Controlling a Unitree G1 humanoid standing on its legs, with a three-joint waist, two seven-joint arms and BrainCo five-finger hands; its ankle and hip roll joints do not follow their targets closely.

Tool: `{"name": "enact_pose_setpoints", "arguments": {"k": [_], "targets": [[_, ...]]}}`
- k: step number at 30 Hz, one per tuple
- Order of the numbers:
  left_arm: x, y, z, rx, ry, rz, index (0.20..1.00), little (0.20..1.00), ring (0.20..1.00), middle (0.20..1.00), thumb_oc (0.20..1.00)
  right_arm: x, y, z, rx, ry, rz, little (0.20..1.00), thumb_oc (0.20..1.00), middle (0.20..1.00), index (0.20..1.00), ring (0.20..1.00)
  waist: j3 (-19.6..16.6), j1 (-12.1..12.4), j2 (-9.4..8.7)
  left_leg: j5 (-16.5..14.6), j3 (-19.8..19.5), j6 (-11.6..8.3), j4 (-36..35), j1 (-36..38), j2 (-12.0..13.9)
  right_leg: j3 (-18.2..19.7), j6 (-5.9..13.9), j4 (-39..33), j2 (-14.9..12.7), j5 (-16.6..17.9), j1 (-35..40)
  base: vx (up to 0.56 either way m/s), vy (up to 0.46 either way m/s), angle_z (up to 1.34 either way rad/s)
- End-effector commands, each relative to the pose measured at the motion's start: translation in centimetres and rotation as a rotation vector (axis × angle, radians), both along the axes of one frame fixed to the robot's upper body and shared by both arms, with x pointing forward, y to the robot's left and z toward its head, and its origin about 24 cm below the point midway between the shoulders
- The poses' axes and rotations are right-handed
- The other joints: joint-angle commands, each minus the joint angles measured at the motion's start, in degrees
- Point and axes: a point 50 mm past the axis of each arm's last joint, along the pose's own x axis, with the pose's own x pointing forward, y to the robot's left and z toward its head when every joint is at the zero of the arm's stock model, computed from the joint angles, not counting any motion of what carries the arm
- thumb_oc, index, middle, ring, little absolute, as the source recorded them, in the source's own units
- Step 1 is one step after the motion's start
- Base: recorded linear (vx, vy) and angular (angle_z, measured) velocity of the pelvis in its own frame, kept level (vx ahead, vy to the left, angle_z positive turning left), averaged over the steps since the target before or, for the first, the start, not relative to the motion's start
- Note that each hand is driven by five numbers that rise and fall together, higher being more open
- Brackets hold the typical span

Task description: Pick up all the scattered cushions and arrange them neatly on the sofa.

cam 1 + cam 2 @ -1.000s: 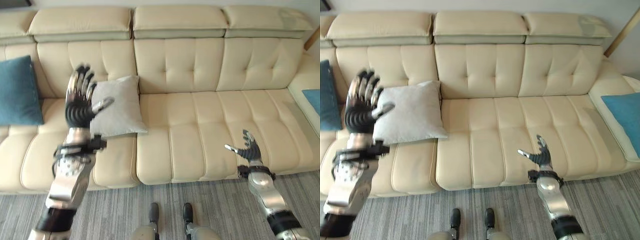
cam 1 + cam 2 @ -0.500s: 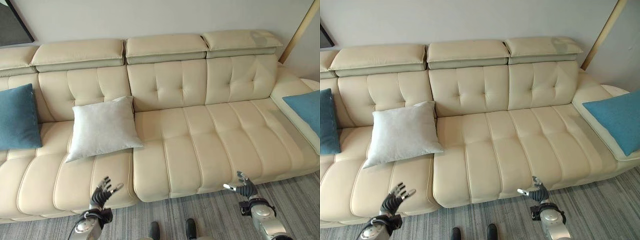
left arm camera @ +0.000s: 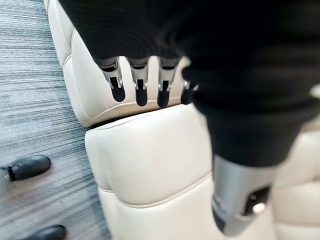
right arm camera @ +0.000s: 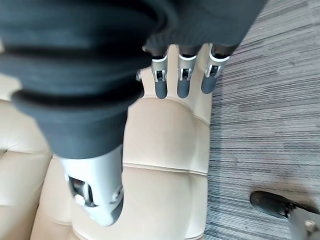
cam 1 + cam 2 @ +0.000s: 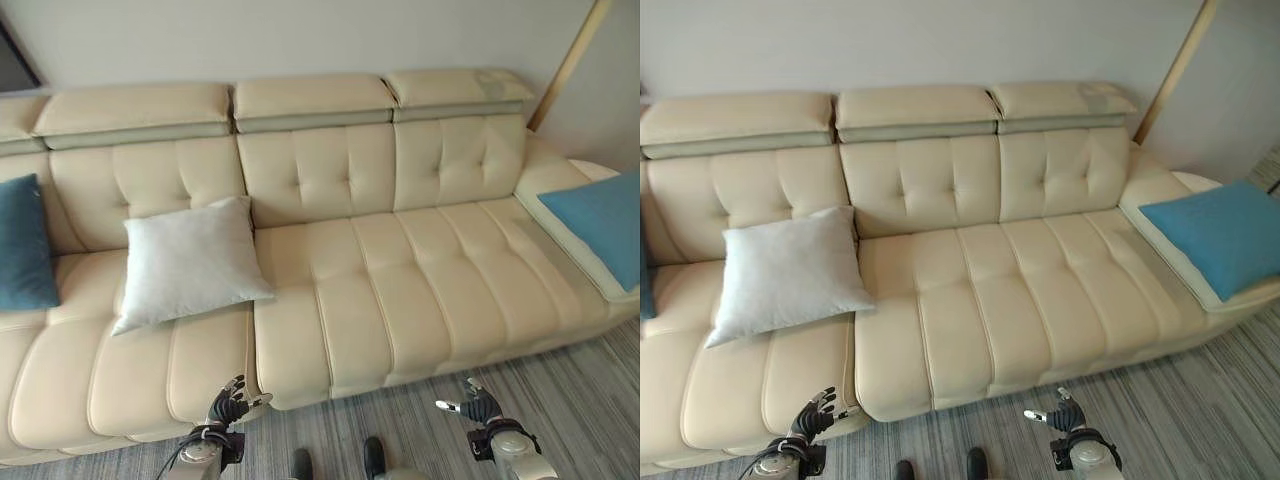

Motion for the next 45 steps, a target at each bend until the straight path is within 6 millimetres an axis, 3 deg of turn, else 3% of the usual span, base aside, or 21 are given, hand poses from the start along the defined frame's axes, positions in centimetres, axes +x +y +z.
{"name": "enact_pose_setpoints", "arguments": {"k": [1,5,7,9,12,13,14,16,19,20,21,22,30,36,43,45], "targets": [[1.1,1.0,0.7,0.062,-0.037,-0.013,1.000,1.000,1.000,1.000,1.000,2.2,0.3,1.6,0.022,-0.112,-0.013,1.000,1.000,1.000,1.000,1.000,0.9,-0.3,1.43,-4.5,-5.1,-3.38,-0.3,0.2,0.1,0.1,1.05,8.9,-1.2,-9.2,4.1,-0.12,-0.106,-0.10],[-0.3,1.4,-0.4,0.048,0.015,0.072,1.000,1.000,1.000,1.000,1.000,1.7,-0.5,1.5,-0.004,-0.103,-0.037,1.000,1.000,1.000,1.000,1.000,-0.5,1.7,0.44,-3.2,-4.4,-4.08,0.7,-2.7,0.3,2.2,1.12,4.6,-3.6,-9.8,10.9,-0.17,-0.204,-0.14],[-0.4,1.8,-0.4,0.050,0.015,0.100,1.000,1.000,1.000,1.000,1.000,1.8,-0.5,1.7,-0.011,-0.111,-0.038,1.000,1.000,1.000,1.000,1.000,-0.6,2.1,0.27,-2.4,-4.0,-4.62,1.2,-3.7,0.9,2.5,1.02,1.9,-3.4,-10.0,11.4,-0.21,-0.247,-0.21],[-0.9,1.9,-0.6,0.041,0.025,0.131,1.000,1.000,1.000,1.000,1.000,1.7,-0.4,1.7,-0.027,-0.111,-0.014,1.000,1.000,1.000,1.000,1.000,-0.4,2.3,0.59,-0.5,-3.8,-5.75,2.1,-5.6,2.3,1.4,-0.32,-3.0,-1.8,-11.3,12.6,-0.20,-0.281,-0.27],[-0.7,1.7,-0.5,0.027,0.011,0.153,1.000,1.000,1.000,1.000,1.000,2.2,-0.3,2.2,-0.032,-0.138,-0.002,1.000,1.000,1.000,1.000,1.000,1.1,2.1,1.51,1.8,-4.5,-7.07,2.2,-7.1,3.8,0.3,-1.44,-4.1,-0.4,-11.8,12.4,-0.23,-0.214,-0.01],[-0.1,1.4,-0.3,0.012,-0.015,0.173,1.000,1.000,1.000,1.000,1.000,2.5,-0.5,2.5,-0.051,-0.152,0.006,1.000,1.000,1.000,1.000,1.000,2.7,2.1,2.40,4.1,-5.1,-8.60,2.3,-9.0,4.8,-0.6,-2.22,-3.8,0.5,-11.6,11.5,-0.41,-0.224,0.13],[0.4,1.0,0.0,-0.012,-0.047,0.174,1.000,1.000,1.000,1.000,1.000,2.8,-0.5,2.7,-0.057,-0.162,0.018,1.000,1.000,1.000,1.000,1.000,3.8,2.0,2.01,1.8,-6.6,-7.79,4.5,-9.5,3.6,-1.7,-2.42,-2.8,0.5,-10.9,9.5,-0.41,-0.222,0.25],[0.4,0.8,0.1,-0.016,-0.052,0.162,1.000,1.000,1.000,1.000,1.000,2.8,-0.5,2.9,-0.059,-0.167,0.026,1.000,1.000,1.000,1.000,1.000,3.7,1.8,1.71,0.4,-7.5,-7.38,5.9,-9.3,2.8,-2.3,-2.27,-2.7,0.3,-10.3,8.9,-0.20,-0.111,0.46],[0.2,0.6,0.3,-0.014,-0.060,0.121,1.000,1.000,1.000,1.000,1.000,2.6,-0.2,2.8,-0.055,-0.160,0.046,1.000,1.000,1.000,1.000,1.000,3.1,1.1,0.94,-5.4,-7.4,-5.91,10.3,-6.9,0.4,-3.0,-1.99,-2.8,-0.7,-9.2,7.9,-0.14,-0.064,0.10],[0.2,0.6,0.3,-0.014,-0.060,0.121,1.000,1.000,1.000,1.000,1.000,2.6,-0.2,2.8,-0.055,-0.161,0.046,1.000,1.000,1.000,1.000,1.000,3.1,1.1,0.94,-5.4,-7.4,-5.91,10.3,-6.8,0.4,-3.0,-1.99,-2.8,-0.7,-9.2,7.9,-0.08,-0.016,0.17],[-0.2,0.4,0.0,-0.023,-0.043,0.123,1.000,1.000,1.000,1.000,1.000,2.5,-0.1,2.6,-0.054,-0.151,0.050,1.000,1.000,1.000,1.000,1.000,2.1,0.6,0.98,-8.2,-7.4,-5.33,10.9,-3.6,-0.8,-3.4,-2.02,-3.2,-0.6,-8.9,7.5,-0.07,0.000,0.21],[-0.2,0.3,0.0,-0.029,-0.042,0.122,1.000,1.000,1.000,1.000,1.000,2.4,-0.1,2.5,-0.053,-0.149,0.050,1.000,1.000,1.000,1.000,1.000,1.6,0.3,1.16,-9.1,-7.4,-5.21,10.5,-2.1,-1.1,-3.6,-2.06,-3.4,-0.5,-8.9,7.4,-0.07,0.000,0.33],[-1.0,-0.4,-0.6,-0.015,0.001,0.064,1.000,1.000,1.000,1.000,1.000,1.6,-0.1,1.8,-0.044,-0.118,0.026,1.000,1.000,1.000,1.000,1.000,-0.8,-0.9,2.36,-7.1,-6.7,-5.59,2.6,2.7,-0.4,-5.1,-1.75,-5.0,0.5,-8.3,8.3,-0.01,0.056,0.18],[-1.7,-0.8,-1.6,0.006,0.076,0.021,1.000,1.000,1.000,1.000,1.000,0.7,-0.1,1.1,-0.033,-0.080,-0.004,1.000,1.000,1.000,1.000,1.000,-0.5,-2.1,2.33,-7.5,-5.2,-4.65,0.9,4.2,-1.1,-2.6,-0.76,-4.3,0.2,-7.0,7.5,-0.05,0.094,-0.20],[0.0,-0.6,-0.7,0.049,0.035,-0.038,1.000,1.000,1.000,1.000,1.000,0.3,-0.8,1.0,-0.016,-0.075,-0.071,1.000,1.000,1.000,1.000,1.000,1.1,-5.0,2.22,-9.5,2.1,-2.95,2.1,4.5,-1.0,1.3,0.81,2.5,0.1,-7.0,2.2,-0.06,0.089,-0.86],[0.8,-0.3,0.0,0.056,-0.008,-0.035,1.000,1.000,1.000,1.000,1.000,0.2,-0.7,1.1,-0.004,-0.083,-0.092,1.000,1.000,1.000,1.000,1.000,2.2,-5.4,2.45,-10.4,7.7,-3.07,1.7,5.9,-0.1,-6.1,1.74,5.0,-3.0,-6.6,0.1,-0.02,0.010,-1.45]]}}
